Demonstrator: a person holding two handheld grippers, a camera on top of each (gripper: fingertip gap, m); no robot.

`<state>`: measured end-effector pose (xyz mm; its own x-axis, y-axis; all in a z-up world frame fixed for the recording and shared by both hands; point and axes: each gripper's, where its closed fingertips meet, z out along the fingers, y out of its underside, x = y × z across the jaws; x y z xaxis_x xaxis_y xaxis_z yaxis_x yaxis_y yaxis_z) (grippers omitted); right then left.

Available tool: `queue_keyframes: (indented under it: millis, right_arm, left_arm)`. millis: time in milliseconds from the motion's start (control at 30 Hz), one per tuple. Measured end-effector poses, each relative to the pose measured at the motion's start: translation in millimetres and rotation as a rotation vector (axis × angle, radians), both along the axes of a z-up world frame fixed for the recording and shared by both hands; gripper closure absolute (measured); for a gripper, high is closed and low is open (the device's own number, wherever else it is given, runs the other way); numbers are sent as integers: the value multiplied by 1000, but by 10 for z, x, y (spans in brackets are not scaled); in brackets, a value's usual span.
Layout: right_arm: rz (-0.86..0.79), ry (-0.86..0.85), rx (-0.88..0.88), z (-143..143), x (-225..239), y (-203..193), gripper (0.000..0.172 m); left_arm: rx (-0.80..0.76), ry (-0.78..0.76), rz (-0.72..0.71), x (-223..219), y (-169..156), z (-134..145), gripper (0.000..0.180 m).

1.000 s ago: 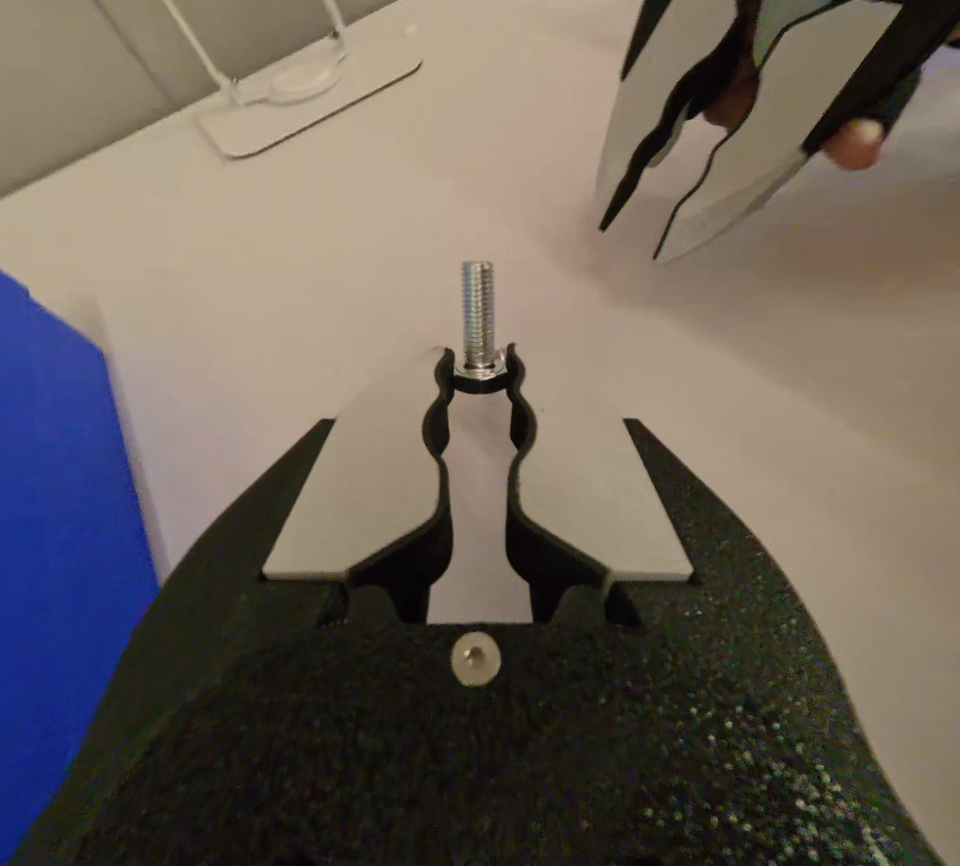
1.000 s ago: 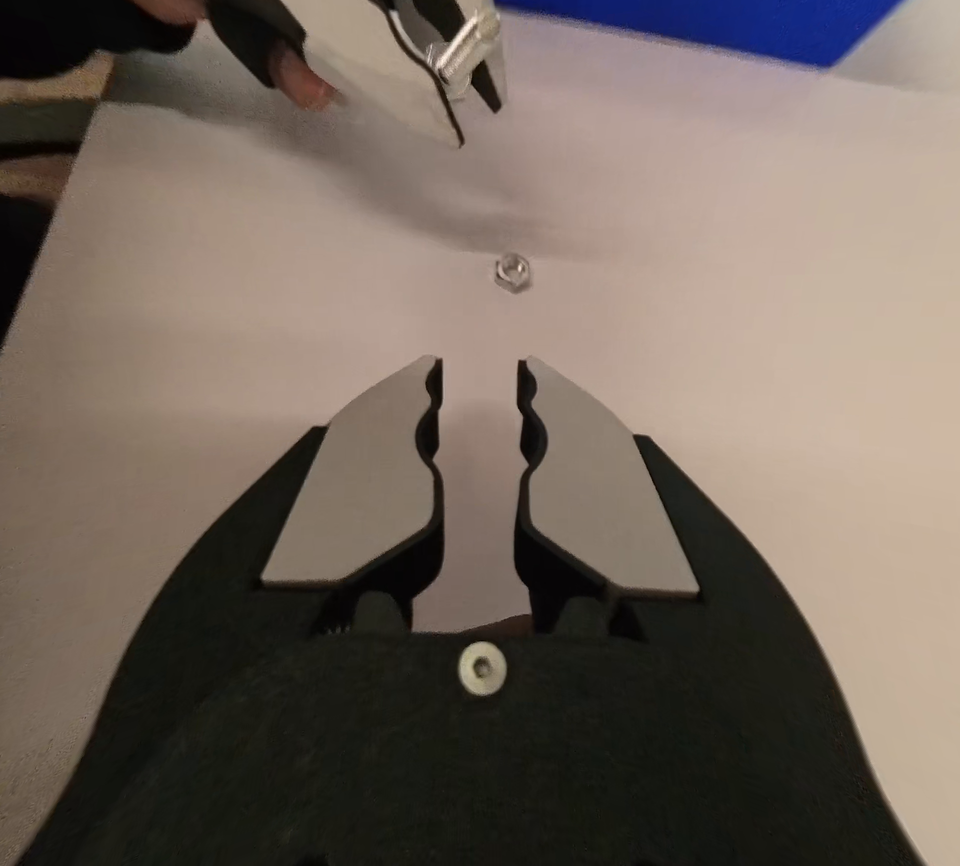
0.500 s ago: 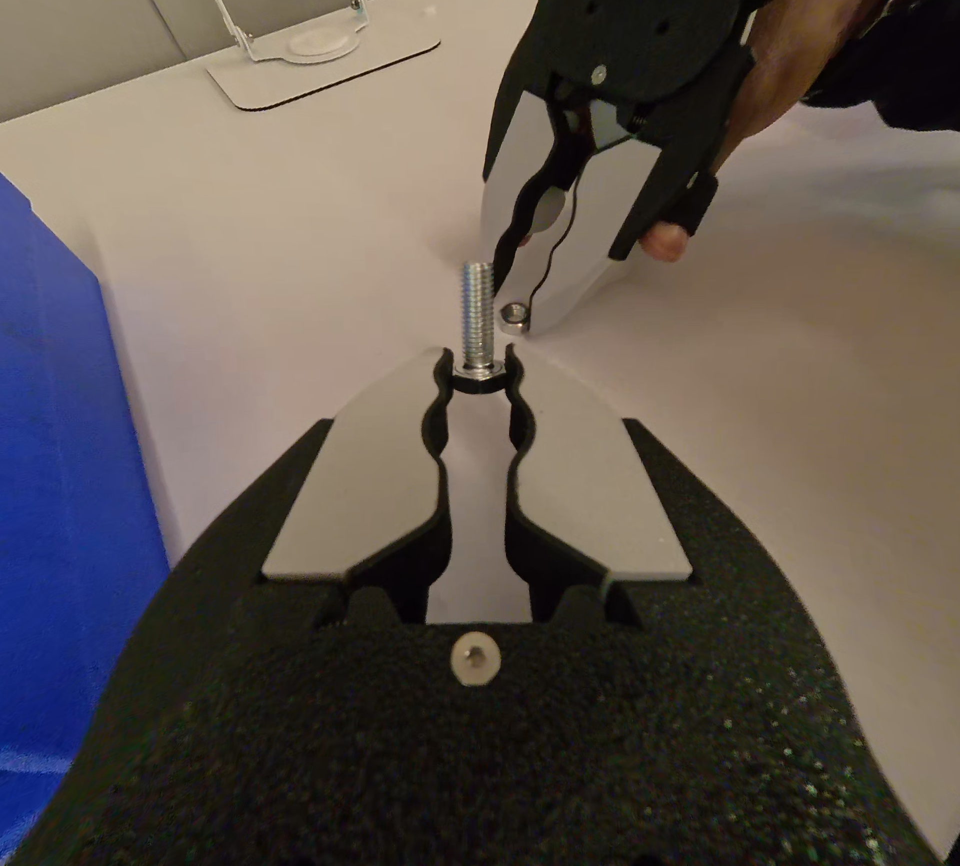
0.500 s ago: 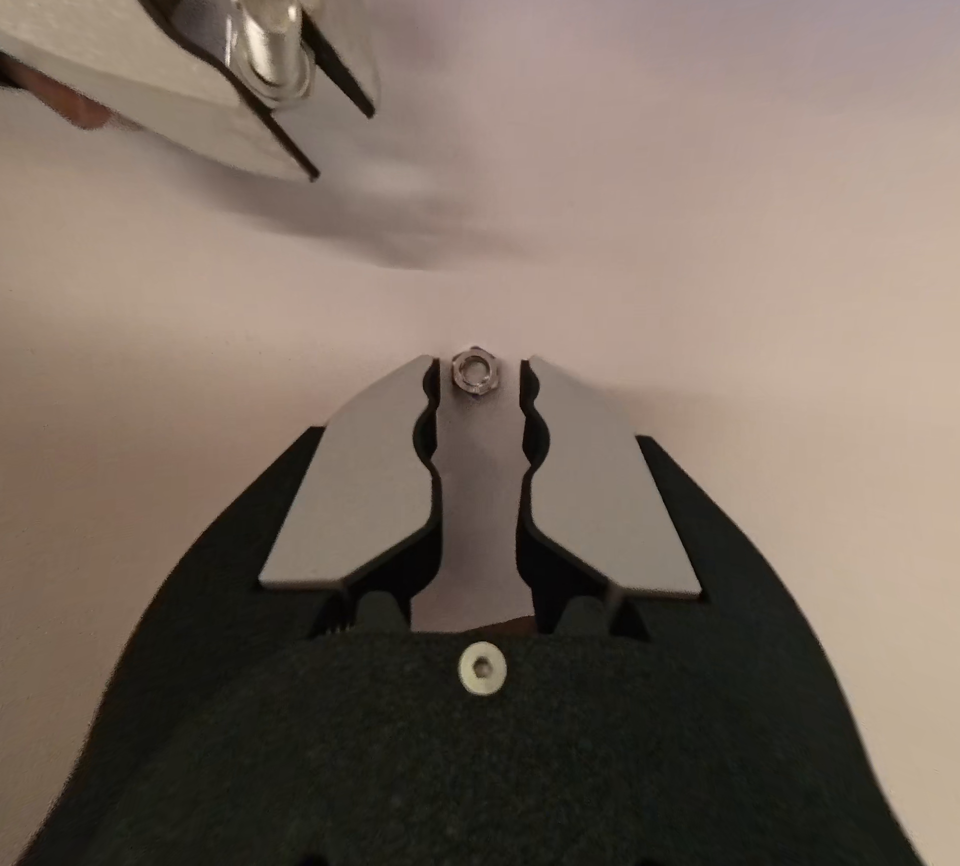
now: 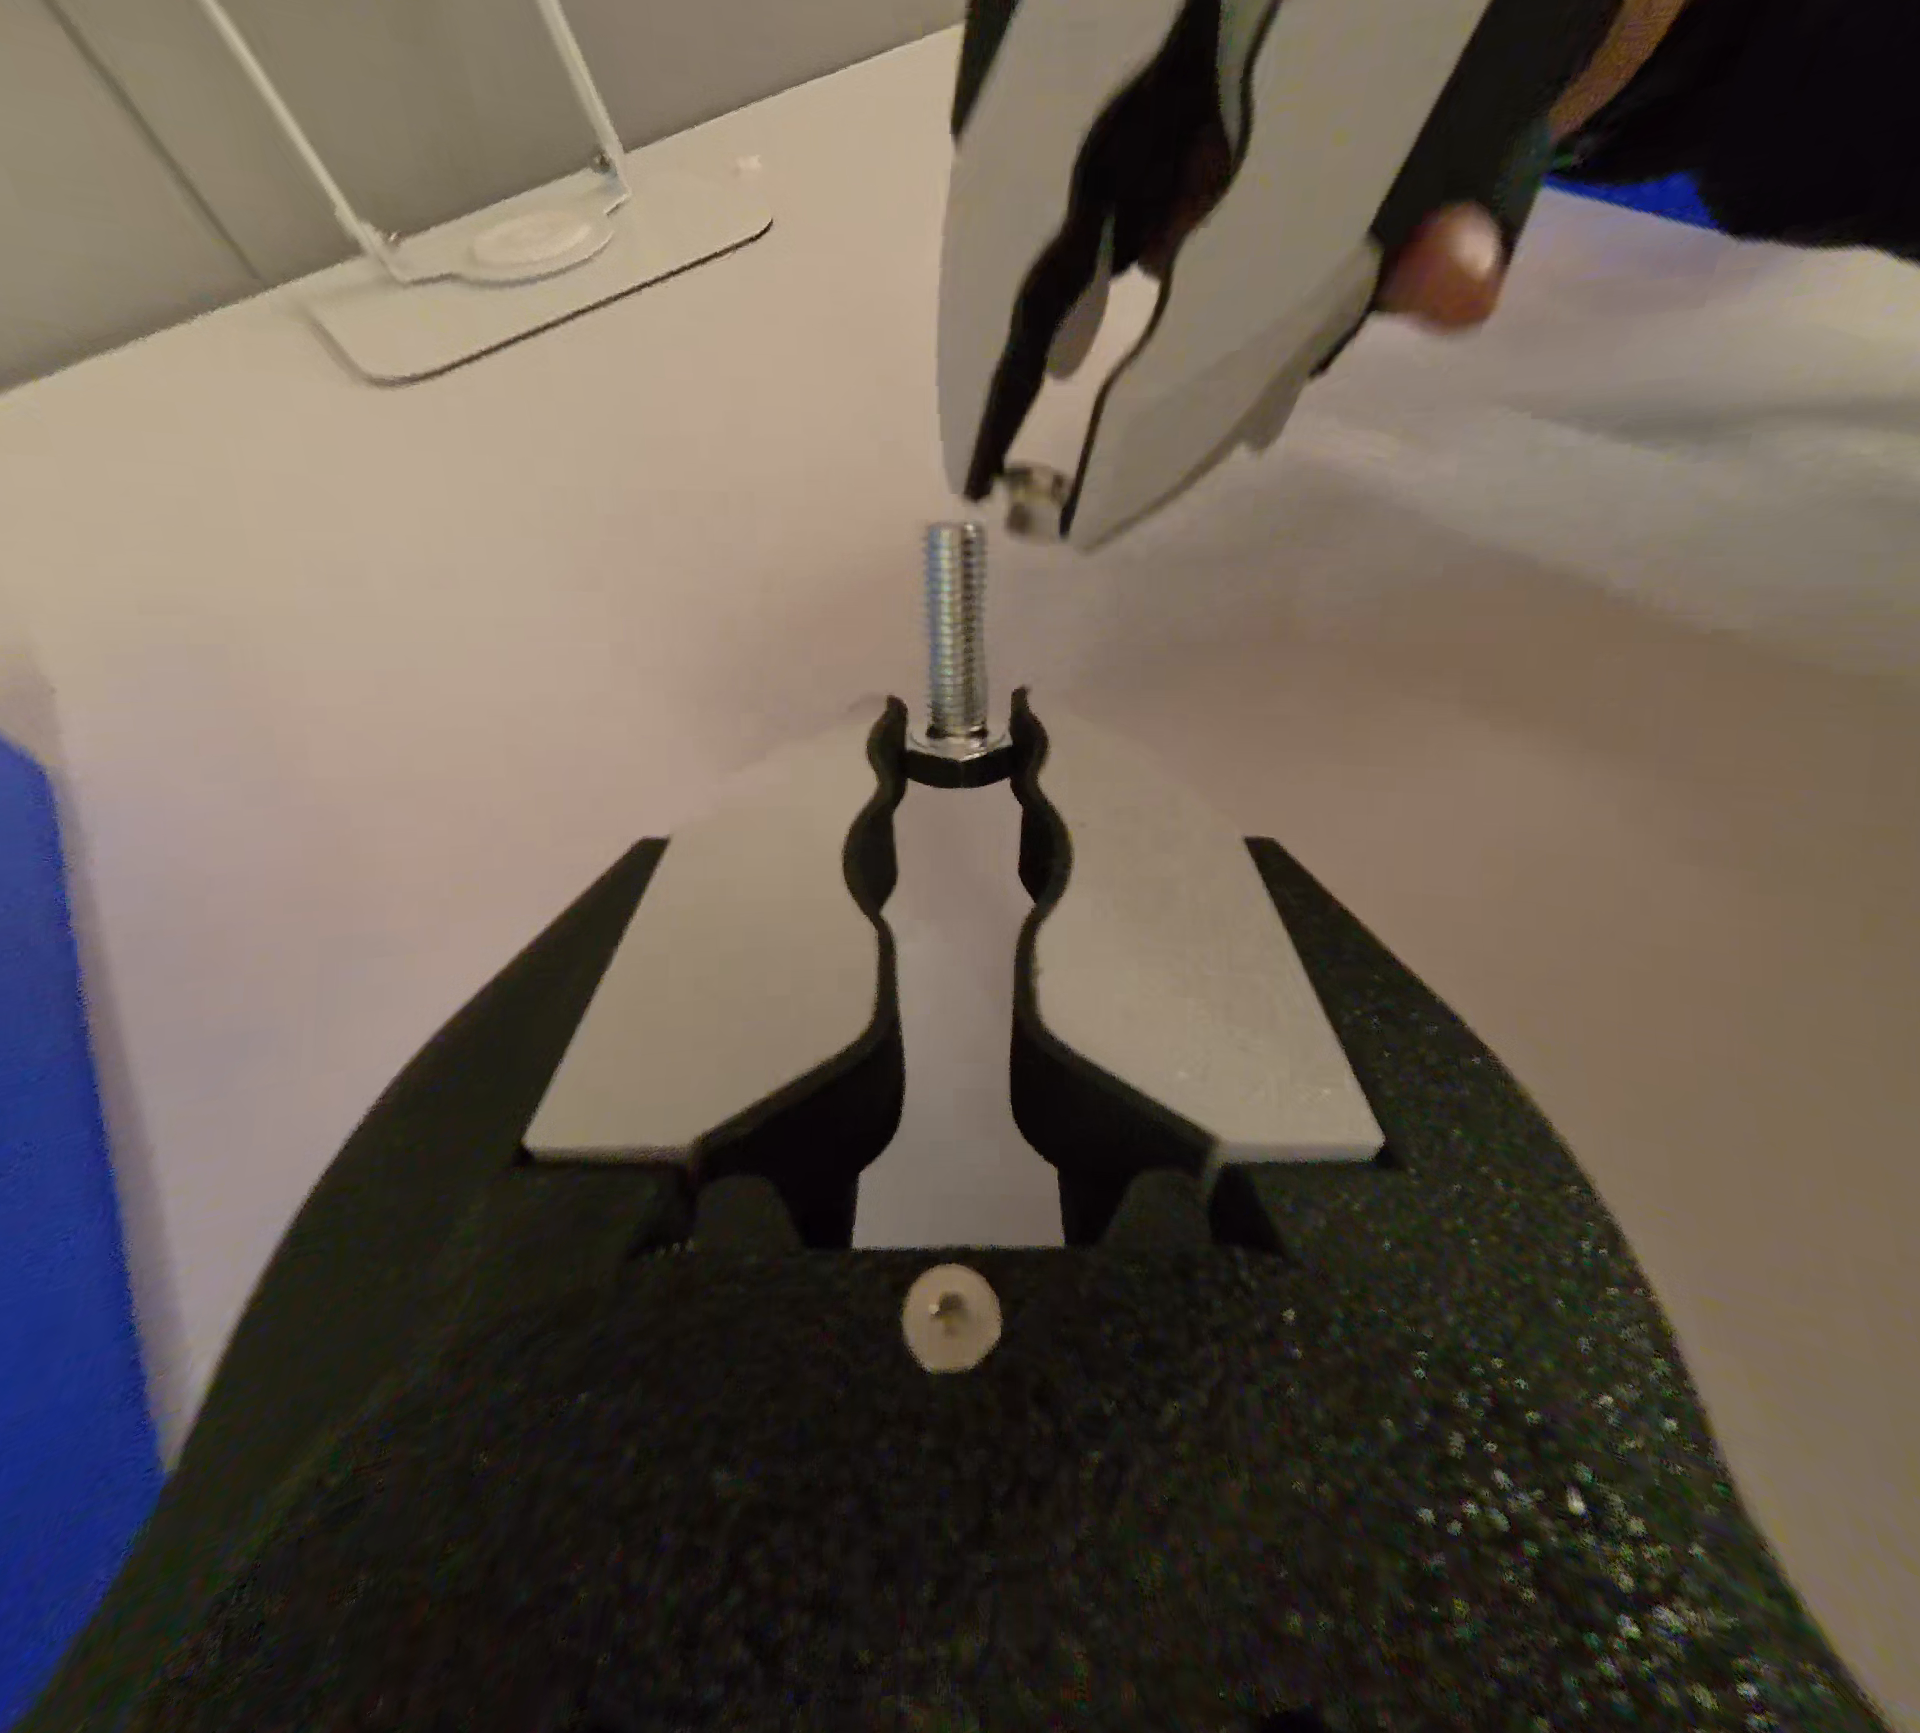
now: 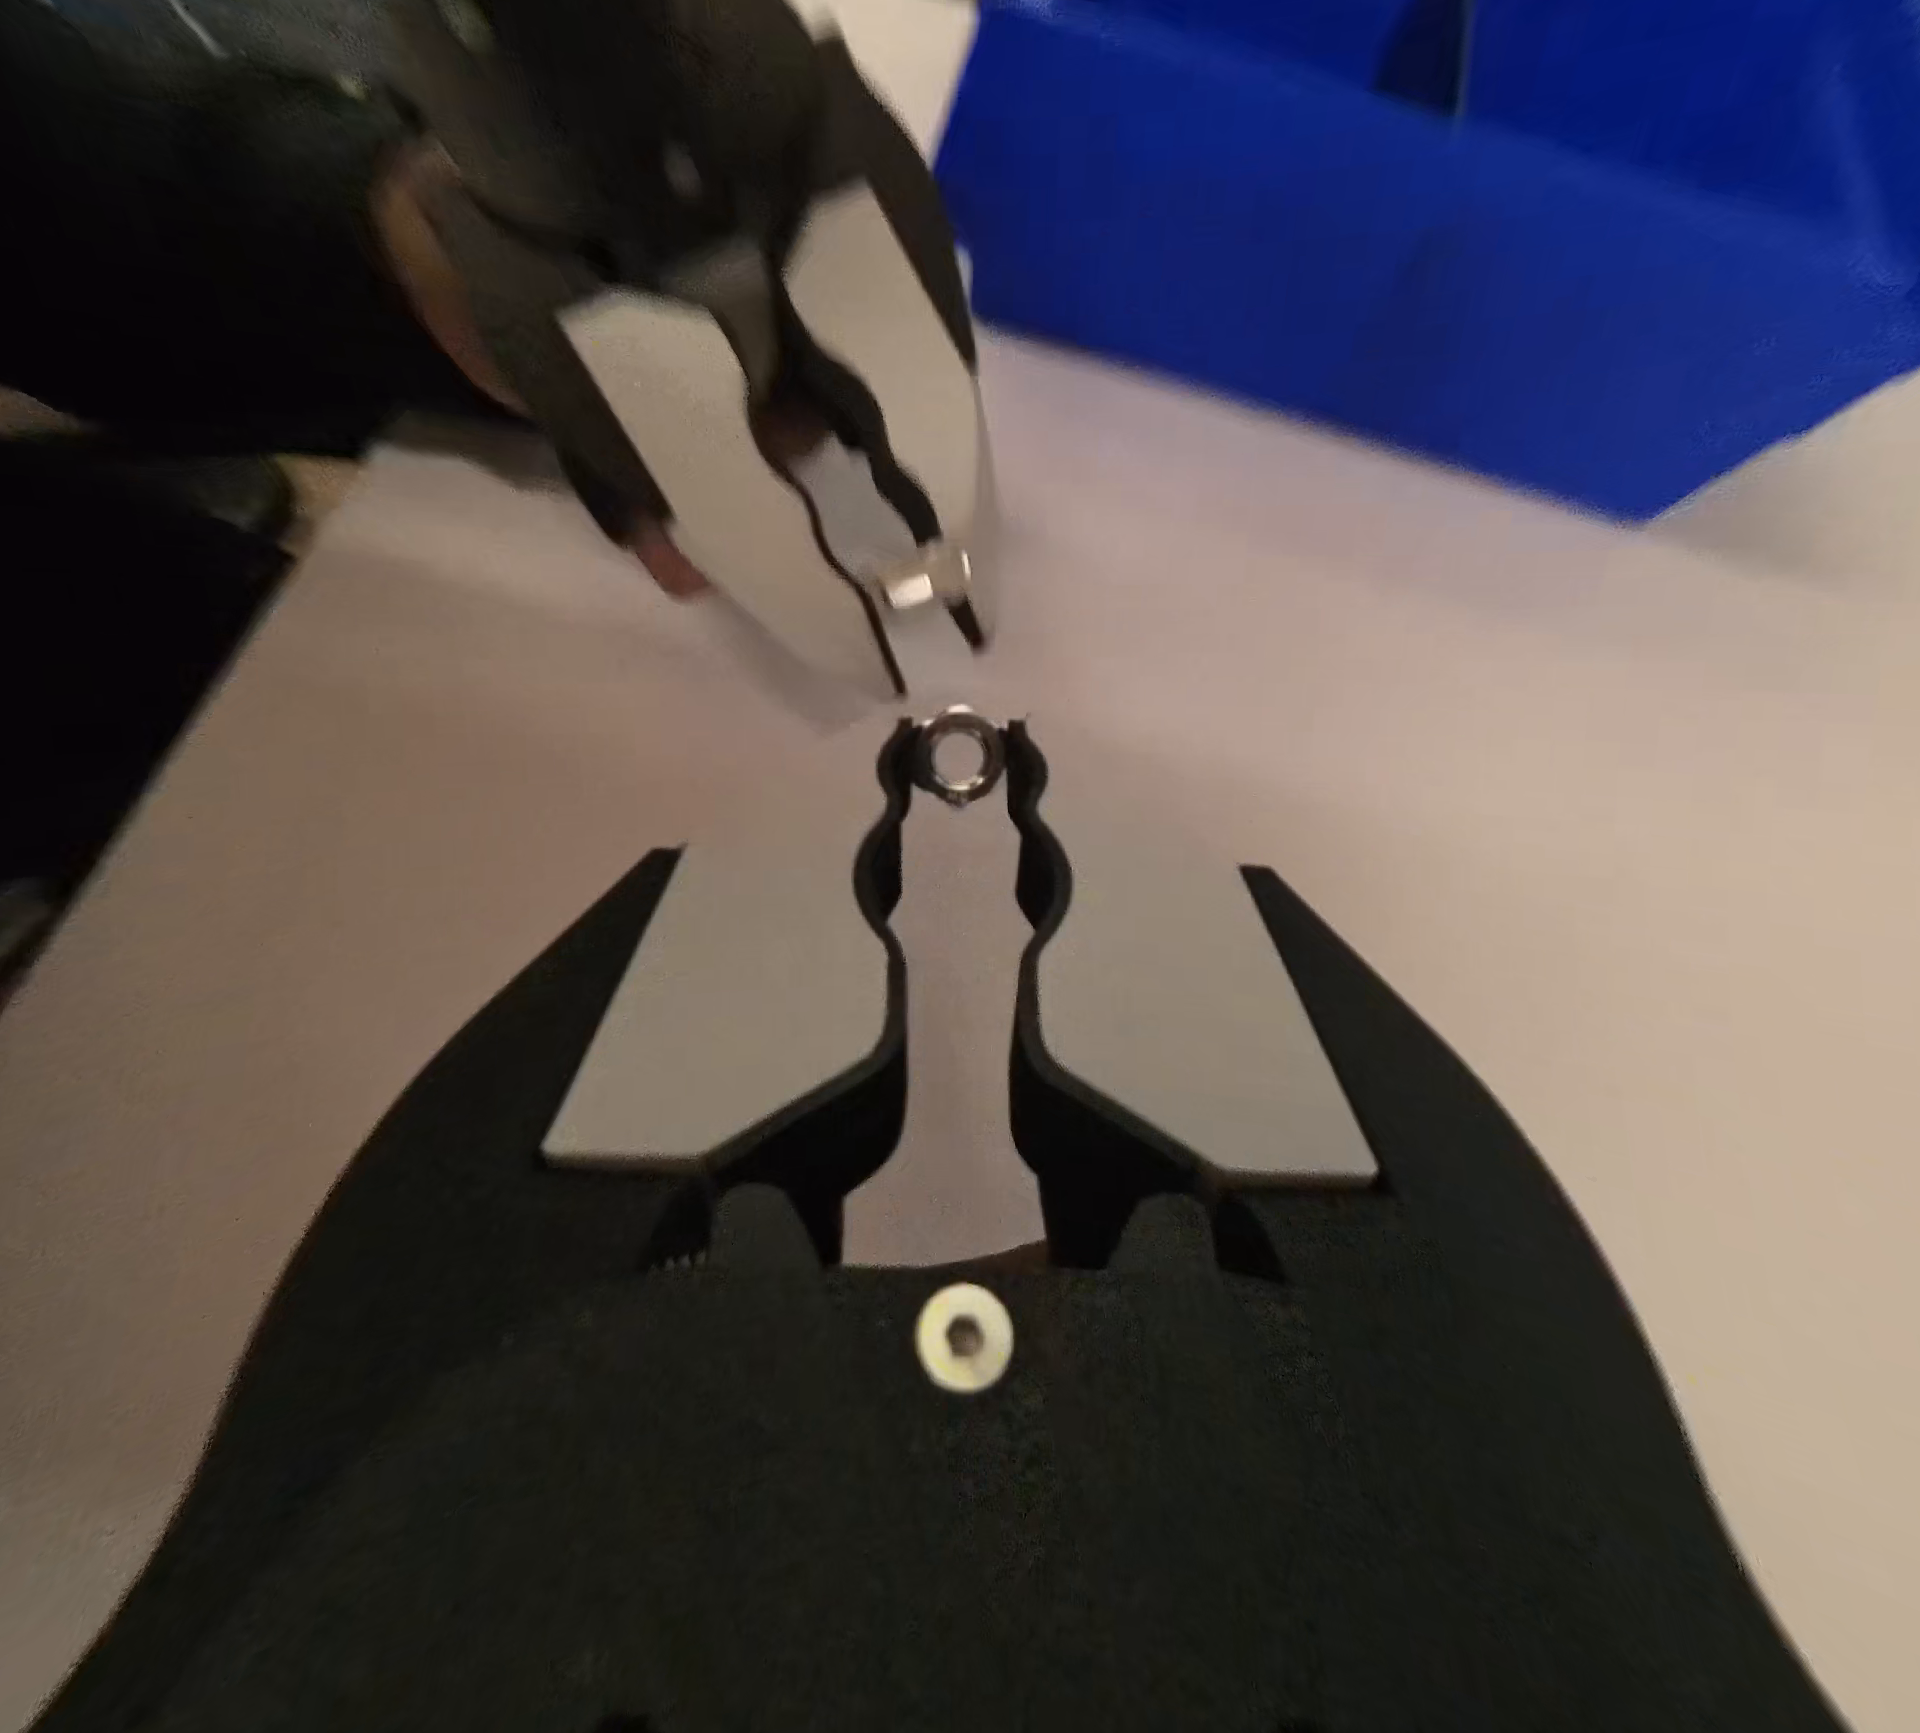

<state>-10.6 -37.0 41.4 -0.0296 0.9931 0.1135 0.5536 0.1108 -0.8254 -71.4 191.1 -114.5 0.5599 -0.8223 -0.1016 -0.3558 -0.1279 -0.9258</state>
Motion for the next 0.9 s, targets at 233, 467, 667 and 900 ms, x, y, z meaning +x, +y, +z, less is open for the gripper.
queue_keyframes:
  millis: [233,467,667,900]
  right_arm:
    - [61,-23,121,201,197,-181,155]
    - [83,-38,129,181,164,-248,155]
    - [89,-81,102,200,153,-334,155]
    - [-126,-69,-35,296,89,-266,155]
  left_arm:
    - [61,0,-111,364,-83,37,162]
    - [105,10,-141,435,-160,49,162]
    - [175,-1,-136,461,-182,107,162]
    - [242,-72,-52,379,-141,245,162]
